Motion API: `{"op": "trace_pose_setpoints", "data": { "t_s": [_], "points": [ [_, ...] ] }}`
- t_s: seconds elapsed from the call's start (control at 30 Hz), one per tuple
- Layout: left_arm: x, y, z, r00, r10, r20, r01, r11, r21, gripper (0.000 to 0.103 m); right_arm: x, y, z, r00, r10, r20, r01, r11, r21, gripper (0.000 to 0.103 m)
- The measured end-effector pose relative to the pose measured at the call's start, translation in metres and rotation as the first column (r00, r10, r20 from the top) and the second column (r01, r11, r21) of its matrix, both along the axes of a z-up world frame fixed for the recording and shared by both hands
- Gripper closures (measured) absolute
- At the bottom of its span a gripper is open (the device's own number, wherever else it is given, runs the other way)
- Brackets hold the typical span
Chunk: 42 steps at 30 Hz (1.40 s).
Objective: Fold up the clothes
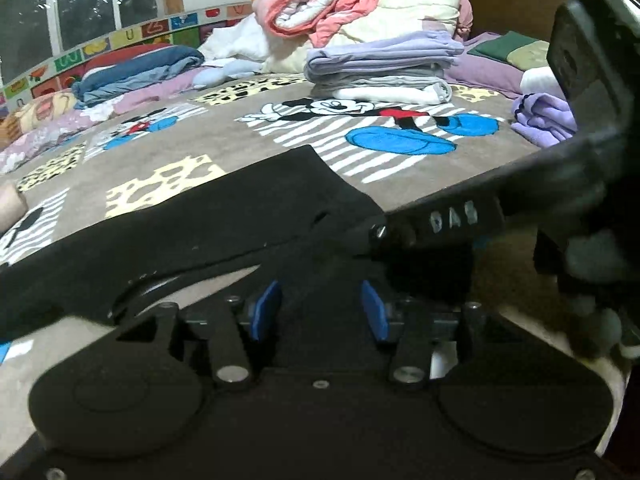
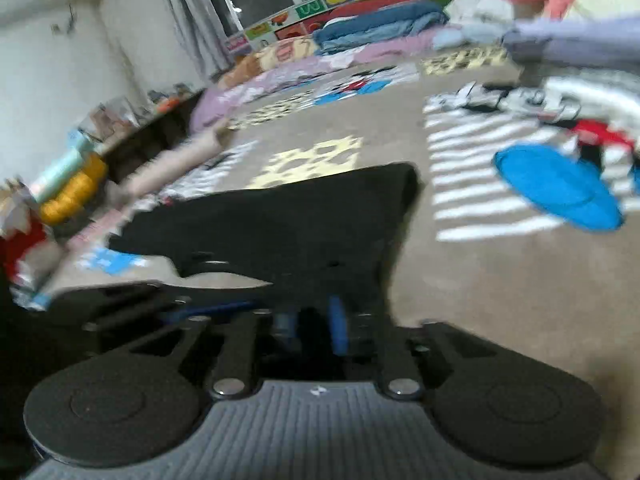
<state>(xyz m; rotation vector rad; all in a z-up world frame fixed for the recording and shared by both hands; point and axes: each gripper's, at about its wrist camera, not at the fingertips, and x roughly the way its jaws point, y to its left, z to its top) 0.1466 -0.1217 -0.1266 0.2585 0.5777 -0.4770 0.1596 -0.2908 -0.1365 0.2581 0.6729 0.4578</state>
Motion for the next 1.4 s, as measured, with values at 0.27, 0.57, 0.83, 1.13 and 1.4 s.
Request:
{"op": "trace_pose_setpoints", "data": {
  "t_s": [0.27, 0.57, 0.83, 1.13, 1.4],
  "points": [
    [-0.033, 0.037, 0.010, 0.991, 0.130, -0.031, -0.130, 0.991, -0.010, 0.043, -0.004, -0.010, -0.007, 1.000, -0.023, 0.002, 0.023, 0.999, 0.043, 0.103],
    [-0.097, 0.157, 0.010, 0.916, 0.397, -0.064, -0.401, 0.914, -0.066, 0.040, -0.007, -0.003, -0.005, 0.999, -0.044, 0.026, 0.044, 0.999, -0.007, 0.103],
    [-0.133, 0.246, 0.019, 0.680, 0.727, -0.098, -0.734, 0.672, -0.100, 0.041, -0.014, 0.006, -0.002, 0.996, -0.059, 0.066, 0.065, 0.995, -0.080, 0.103],
    [-0.130, 0.209, 0.027, 0.781, 0.622, 0.055, -0.615, 0.781, -0.105, 0.042, -0.057, 0.067, 0.033, 0.969, 0.105, 0.223, -0.057, 0.976, -0.208, 0.082],
    [-0.105, 0.193, 0.003, 0.853, 0.522, 0.027, -0.518, 0.851, -0.085, 0.042, -0.047, 0.161, 0.009, 0.923, 0.375, 0.085, -0.365, 0.924, -0.115, 0.076]
  ]
}}
